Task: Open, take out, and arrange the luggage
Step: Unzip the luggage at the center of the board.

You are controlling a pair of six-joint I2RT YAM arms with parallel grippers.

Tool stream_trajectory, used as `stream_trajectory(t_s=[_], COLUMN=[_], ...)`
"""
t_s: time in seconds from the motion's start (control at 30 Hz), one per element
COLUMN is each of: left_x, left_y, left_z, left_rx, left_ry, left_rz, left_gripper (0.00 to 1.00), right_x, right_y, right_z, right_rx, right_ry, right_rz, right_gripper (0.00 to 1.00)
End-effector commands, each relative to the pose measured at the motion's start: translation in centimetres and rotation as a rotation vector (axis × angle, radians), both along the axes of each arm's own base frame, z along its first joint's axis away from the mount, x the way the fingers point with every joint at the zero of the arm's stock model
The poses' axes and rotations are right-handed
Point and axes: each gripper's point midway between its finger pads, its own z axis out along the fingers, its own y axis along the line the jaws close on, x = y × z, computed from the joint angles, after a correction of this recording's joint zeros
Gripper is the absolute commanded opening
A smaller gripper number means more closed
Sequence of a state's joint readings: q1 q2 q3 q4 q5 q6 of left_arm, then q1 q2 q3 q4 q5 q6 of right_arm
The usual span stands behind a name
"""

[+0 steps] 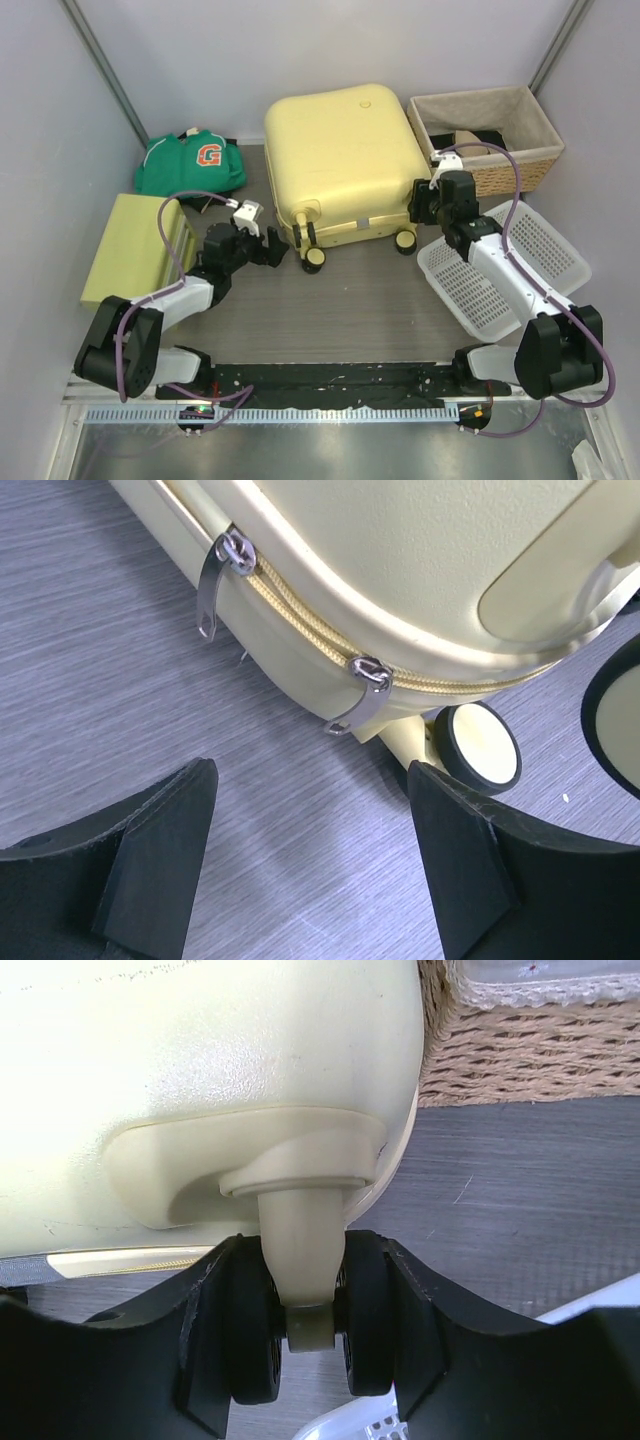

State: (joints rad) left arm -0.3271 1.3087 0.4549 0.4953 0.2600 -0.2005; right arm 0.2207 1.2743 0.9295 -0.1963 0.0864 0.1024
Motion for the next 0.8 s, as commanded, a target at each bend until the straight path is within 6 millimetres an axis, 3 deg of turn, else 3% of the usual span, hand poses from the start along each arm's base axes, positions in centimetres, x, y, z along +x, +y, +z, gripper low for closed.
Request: stream_trajectory(t_s=[0.0,0.3,0.53,0.77], left_x=[1.4,3.3,4.2,4.0], left_y=[-1.3,-2.5,-3.1,-3.7], left_z=[2.8,2.5,3.1,3.2], left_rx=[-0.012,0.013,0.053,0.048], left_ry=[-0.093,-0.103,-0.162,-0.179], left_rz=[-0.055,-0.081,-0.104,-0.149], left_gripper=[0.81,0.76,0.48,0.37], right_x=[2.9,2.7,2.7,2.7], right_y=[-1.4,-0.1,0.1,0.8], right_z=[1.1,1.2,1.0,0.4], right_rx=[0.006,0.044,0.051,0.065], right_ry=[-0.065,-0.067,-0.078,-0.061], right_rz=[-0.05,0.008,0.023,0.058], right_gripper=[0.25,0.26,0.26,0.26])
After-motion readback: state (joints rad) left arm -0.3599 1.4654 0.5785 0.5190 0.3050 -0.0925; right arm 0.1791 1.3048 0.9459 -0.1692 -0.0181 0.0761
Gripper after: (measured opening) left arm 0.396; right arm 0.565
